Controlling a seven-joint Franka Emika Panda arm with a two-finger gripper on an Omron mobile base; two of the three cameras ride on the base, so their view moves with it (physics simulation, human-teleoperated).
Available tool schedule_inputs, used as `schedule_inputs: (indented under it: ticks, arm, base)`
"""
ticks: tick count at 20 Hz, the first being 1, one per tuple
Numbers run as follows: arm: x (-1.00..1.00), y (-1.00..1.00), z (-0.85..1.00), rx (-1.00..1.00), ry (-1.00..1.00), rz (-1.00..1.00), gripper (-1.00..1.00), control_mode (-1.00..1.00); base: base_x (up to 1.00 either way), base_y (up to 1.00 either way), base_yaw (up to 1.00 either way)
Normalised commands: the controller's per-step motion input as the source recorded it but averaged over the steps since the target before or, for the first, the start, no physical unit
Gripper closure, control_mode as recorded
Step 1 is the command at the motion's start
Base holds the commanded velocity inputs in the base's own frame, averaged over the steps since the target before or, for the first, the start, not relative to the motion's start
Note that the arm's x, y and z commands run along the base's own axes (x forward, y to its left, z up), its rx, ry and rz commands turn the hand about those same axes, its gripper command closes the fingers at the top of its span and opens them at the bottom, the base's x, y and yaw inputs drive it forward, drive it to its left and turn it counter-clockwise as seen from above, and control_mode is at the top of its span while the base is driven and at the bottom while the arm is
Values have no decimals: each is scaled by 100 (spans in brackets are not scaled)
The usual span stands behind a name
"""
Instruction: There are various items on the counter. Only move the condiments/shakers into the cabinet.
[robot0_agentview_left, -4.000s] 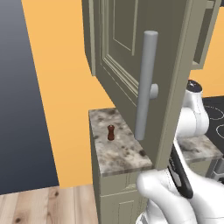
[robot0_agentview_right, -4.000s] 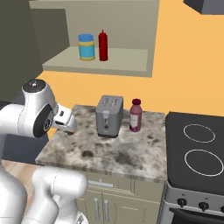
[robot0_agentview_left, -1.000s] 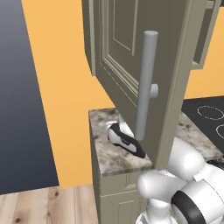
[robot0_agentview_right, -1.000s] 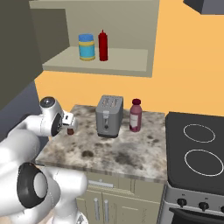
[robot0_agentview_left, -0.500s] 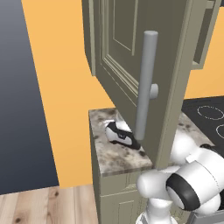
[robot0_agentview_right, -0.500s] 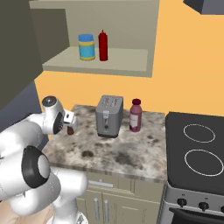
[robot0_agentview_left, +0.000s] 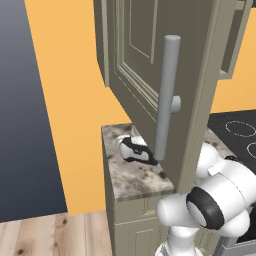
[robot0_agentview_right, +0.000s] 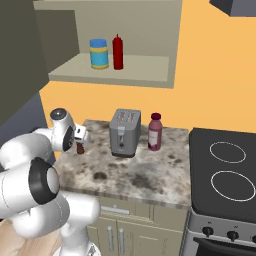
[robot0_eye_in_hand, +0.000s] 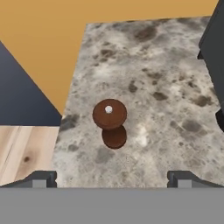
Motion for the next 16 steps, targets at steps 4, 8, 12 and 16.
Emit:
schedule_inputs:
  ticks: [4, 8, 12, 16]
  arm:
    - [13, 0, -2, 0, 0, 0, -100, -100]
    - [15, 0, -3, 0, 0, 0, -100, -100]
    - [14, 0, -2, 0, 0, 0, -100, -100]
    - [14, 0, -1, 0, 0, 0, -100, -100]
  base:
    - [0, 0, 0]
    - [0, 0, 0]
    - [0, 0, 0]
    - [0, 0, 0]
